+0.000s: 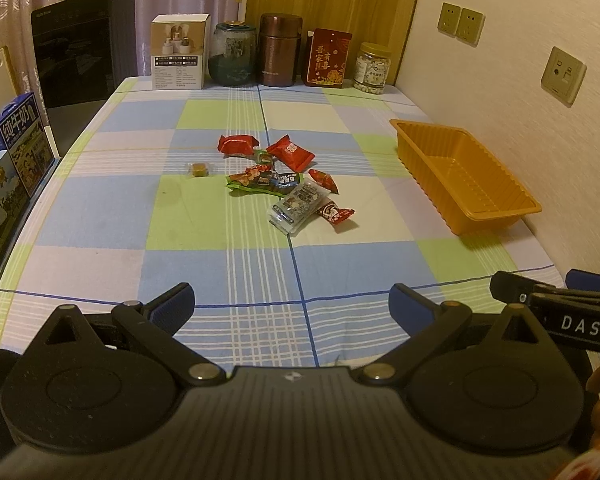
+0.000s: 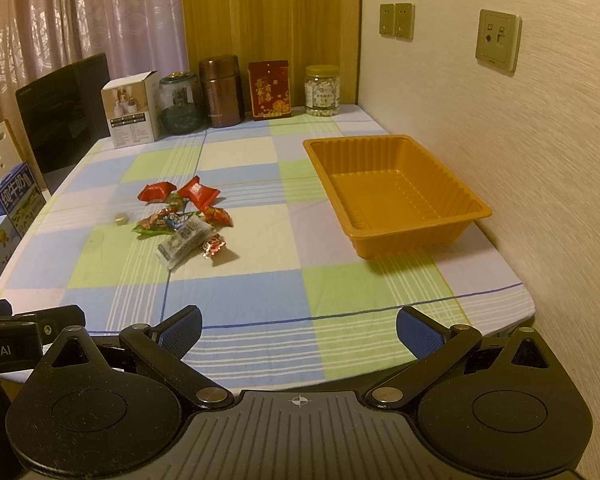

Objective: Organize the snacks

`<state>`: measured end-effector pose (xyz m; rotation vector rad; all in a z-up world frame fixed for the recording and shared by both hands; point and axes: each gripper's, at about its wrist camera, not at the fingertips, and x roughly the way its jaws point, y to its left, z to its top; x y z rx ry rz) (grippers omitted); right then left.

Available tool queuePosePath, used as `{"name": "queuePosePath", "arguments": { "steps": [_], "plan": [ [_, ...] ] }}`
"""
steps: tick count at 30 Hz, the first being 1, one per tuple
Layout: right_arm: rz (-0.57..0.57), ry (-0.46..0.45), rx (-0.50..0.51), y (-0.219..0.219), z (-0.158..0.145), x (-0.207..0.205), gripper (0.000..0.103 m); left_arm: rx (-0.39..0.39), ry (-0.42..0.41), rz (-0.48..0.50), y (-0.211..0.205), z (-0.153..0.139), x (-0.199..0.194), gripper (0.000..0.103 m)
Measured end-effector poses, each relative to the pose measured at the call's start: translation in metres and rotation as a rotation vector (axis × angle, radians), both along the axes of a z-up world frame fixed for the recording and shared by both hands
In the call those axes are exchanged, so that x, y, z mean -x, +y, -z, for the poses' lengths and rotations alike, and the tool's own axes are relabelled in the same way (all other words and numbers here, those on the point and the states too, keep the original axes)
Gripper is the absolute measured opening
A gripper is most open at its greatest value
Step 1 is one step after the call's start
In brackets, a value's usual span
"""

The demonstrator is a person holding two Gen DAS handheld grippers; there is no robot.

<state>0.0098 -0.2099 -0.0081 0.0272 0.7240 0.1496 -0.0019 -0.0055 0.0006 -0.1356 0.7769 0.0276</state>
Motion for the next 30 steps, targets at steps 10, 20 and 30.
{"name": "queuePosePath", "arguments": {
  "steps": [10, 20, 30],
  "plan": [
    [0.001, 0.000, -0.001, -0.0010, 0.0002, -0.0002, 0.103, 0.001, 0.001, 0.000, 0.0003, 0.0002, 0.0002, 0.103],
    [0.002, -0.001, -0.002, -0.0013, -0.0001, -0.0001, 0.103, 0.003, 0.002, 0.001, 0.0011, -0.0018, -0.0016, 0.103],
    [0.003, 0.000, -0.001, -0.0011, 0.0005, -0.0003, 0.103, 0.010, 0.001, 0.002, 0.0012, -0.0021, -0.0037, 0.103]
  ]
}}
